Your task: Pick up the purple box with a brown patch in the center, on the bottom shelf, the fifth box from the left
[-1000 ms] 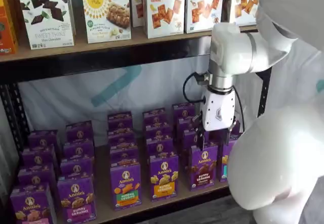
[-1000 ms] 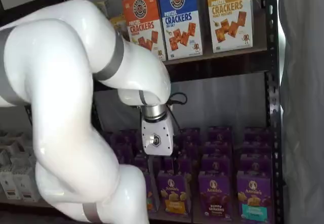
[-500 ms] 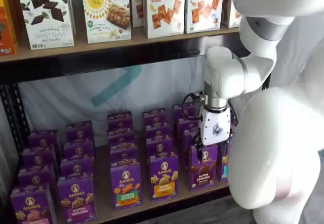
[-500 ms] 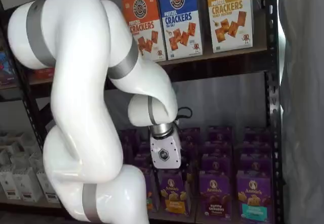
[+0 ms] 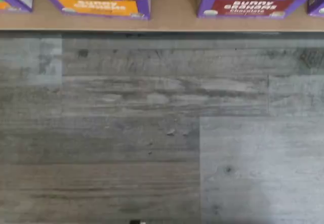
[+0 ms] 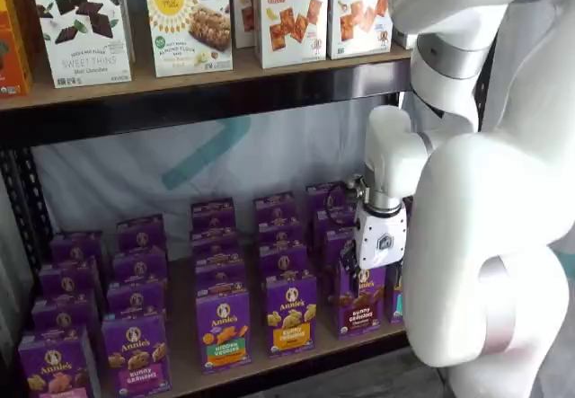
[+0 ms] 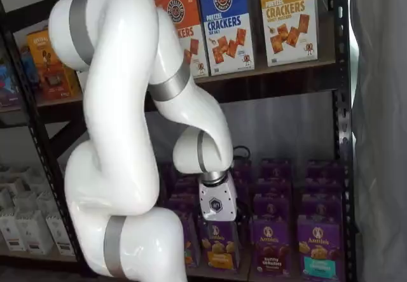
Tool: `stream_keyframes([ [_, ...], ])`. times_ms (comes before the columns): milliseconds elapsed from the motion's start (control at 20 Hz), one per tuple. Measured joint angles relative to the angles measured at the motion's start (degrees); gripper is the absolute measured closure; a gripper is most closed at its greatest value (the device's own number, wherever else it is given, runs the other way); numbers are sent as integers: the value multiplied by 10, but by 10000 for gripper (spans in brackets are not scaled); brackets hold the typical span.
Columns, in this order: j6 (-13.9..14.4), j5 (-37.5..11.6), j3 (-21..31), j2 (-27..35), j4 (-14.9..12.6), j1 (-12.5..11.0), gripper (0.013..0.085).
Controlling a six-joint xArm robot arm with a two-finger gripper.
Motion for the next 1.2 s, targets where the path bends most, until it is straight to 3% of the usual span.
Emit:
stream_keyframes([
  [250, -8, -37, -36, 66, -3, -11, 130],
  [550, 31, -64, -88, 139, -52, -19, 130],
  [850, 22, -72, -155, 214, -45, -21, 130],
  [1000, -14, -68, -195, 252, -14, -27, 130],
  [1200, -31, -64, -245, 296, -12, -42, 130],
])
